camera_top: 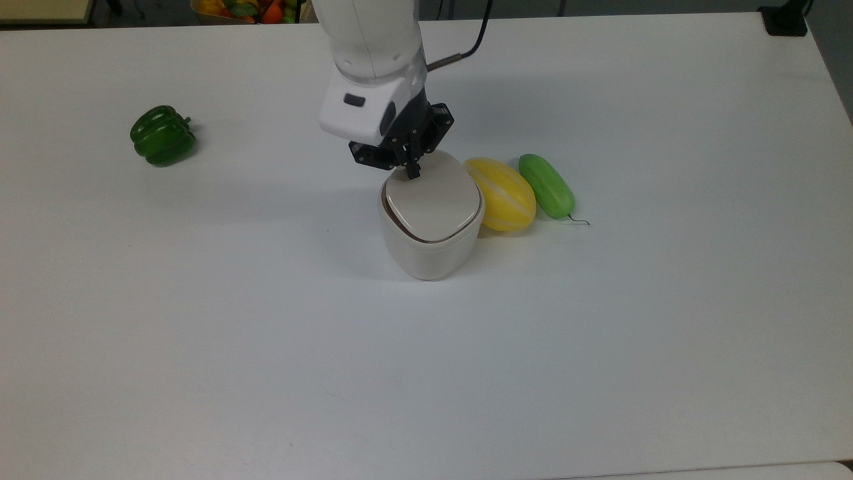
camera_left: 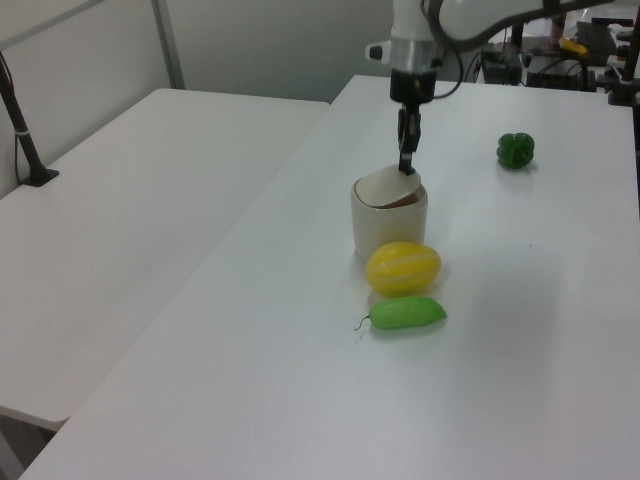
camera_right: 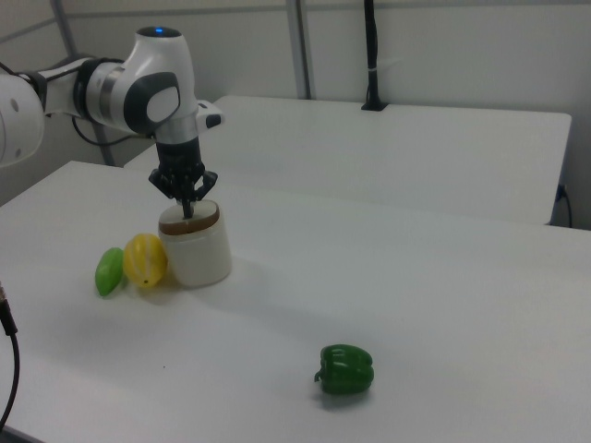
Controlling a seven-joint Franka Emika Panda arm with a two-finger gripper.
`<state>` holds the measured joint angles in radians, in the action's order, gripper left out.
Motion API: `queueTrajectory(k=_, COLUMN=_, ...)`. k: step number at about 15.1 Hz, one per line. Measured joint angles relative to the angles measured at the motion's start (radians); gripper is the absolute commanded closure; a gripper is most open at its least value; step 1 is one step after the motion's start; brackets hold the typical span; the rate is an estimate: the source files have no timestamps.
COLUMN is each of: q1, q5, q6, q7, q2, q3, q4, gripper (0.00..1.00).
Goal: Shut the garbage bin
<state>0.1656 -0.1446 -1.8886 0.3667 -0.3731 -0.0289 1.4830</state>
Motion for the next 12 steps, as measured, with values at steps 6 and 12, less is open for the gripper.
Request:
queueTrajectory(k=6, q1=0.022, q5=0.027, q6=0.0, q7=0.0, q2=-0.029, q3=-0.001, q4=0.007, gripper=1.0)
queueTrajectory(k=12, q1=0.023, q5=0.028, q6=0.0, q7=0.0, q2=-0.029, q3=-0.002, q4=0.005, gripper=1.0)
